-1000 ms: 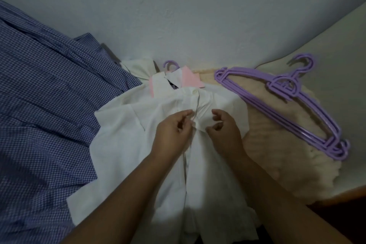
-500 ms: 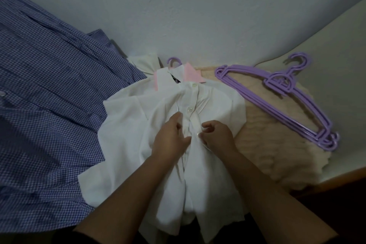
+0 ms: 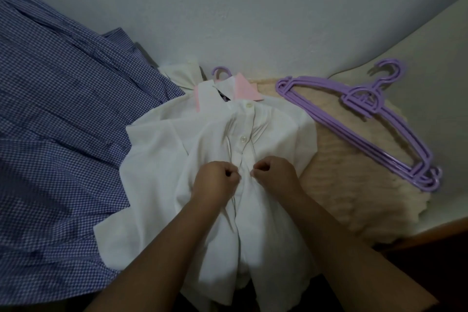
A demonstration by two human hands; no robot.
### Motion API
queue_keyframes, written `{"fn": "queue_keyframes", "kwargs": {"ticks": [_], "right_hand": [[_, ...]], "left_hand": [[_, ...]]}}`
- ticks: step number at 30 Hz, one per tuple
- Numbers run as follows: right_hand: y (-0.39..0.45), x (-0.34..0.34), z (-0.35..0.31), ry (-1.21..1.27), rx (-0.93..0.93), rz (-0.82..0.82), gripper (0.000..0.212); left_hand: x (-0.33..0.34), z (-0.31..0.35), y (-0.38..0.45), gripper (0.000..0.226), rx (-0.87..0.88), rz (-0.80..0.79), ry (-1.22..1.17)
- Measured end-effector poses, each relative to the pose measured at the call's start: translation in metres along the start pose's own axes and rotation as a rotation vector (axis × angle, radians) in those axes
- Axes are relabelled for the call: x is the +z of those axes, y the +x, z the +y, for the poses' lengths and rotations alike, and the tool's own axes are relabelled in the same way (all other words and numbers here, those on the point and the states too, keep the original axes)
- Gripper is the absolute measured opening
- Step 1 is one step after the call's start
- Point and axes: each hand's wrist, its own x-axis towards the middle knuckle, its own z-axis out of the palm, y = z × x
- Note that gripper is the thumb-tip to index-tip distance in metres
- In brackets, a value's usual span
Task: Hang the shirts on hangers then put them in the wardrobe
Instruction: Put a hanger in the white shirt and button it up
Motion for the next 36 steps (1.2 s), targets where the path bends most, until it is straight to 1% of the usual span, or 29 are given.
{"fn": "queue_keyframes", "kwargs": {"ticks": [3, 4, 5, 8, 10, 12, 14, 17, 19, 22, 24, 27, 29, 31, 33, 36], "right_hand": [[-0.007, -0.002, -0.005, 0.19, 0.029, 0.021, 0.003], [-0.009, -0.004, -0.008, 0.257, 0.034, 0.02, 0.009], [-0.013, -0.005, -0.01, 0.316, 0.041, 0.01, 0.012], [-0.022, -0.009, -0.02, 0.447, 0.06, -0.021, 0.009], [-0.028, -0.012, -0.025, 0.55, 0.084, -0.037, 0.009], [-0.032, -0.013, -0.027, 0.59, 0.095, -0.028, 0.009], [-0.033, -0.014, -0.028, 0.523, 0.076, -0.004, 0.01], [-0.031, -0.011, -0.025, 0.318, 0.007, 0.051, 0.012], [-0.032, -0.01, -0.025, 0.284, -0.008, 0.054, 0.013], [-0.036, -0.012, -0.03, 0.415, 0.027, 0.023, 0.01], [-0.039, -0.014, -0.032, 0.546, 0.073, -0.003, 0.015], [-0.038, -0.017, -0.032, 0.653, 0.119, -0.03, 0.016], [-0.037, -0.017, -0.032, 0.672, 0.126, -0.054, 0.016], [-0.035, -0.018, -0.03, 0.674, 0.126, -0.067, 0.017], [-0.033, -0.019, -0.027, 0.68, 0.122, -0.078, 0.017], [-0.032, -0.02, -0.025, 0.681, 0.097, -0.105, 0.018]], "left_hand": [[-0.008, 0.006, -0.01, 0.009, -0.051, 0.097, -0.318], [-0.01, 0.009, -0.014, 0.009, -0.067, 0.117, -0.408], [-0.012, 0.012, -0.018, 0.009, -0.077, 0.131, -0.474], [-0.012, 0.017, -0.03, 0.011, -0.077, 0.152, -0.572], [-0.01, 0.017, -0.034, 0.013, -0.079, 0.15, -0.594], [-0.008, 0.016, -0.037, 0.014, -0.079, 0.143, -0.615], [-0.007, 0.017, -0.041, 0.013, -0.067, 0.144, -0.647], [-0.005, 0.018, -0.049, 0.014, -0.037, 0.192, -0.675], [-0.002, 0.017, -0.051, 0.015, 0.001, 0.2, -0.648], [-0.001, 0.016, -0.053, 0.015, 0.048, 0.174, -0.594], [-0.002, 0.017, -0.051, 0.015, 0.053, 0.183, -0.577], [-0.005, 0.018, -0.048, 0.02, 0.057, 0.183, -0.539], [-0.007, 0.017, -0.046, 0.021, 0.065, 0.159, -0.524], [-0.007, 0.018, -0.046, 0.017, 0.069, 0.119, -0.532], [-0.007, 0.02, -0.046, 0.013, 0.056, 0.082, -0.571], [-0.009, 0.022, -0.041, 0.016, -0.022, 0.013, -0.683]]}}
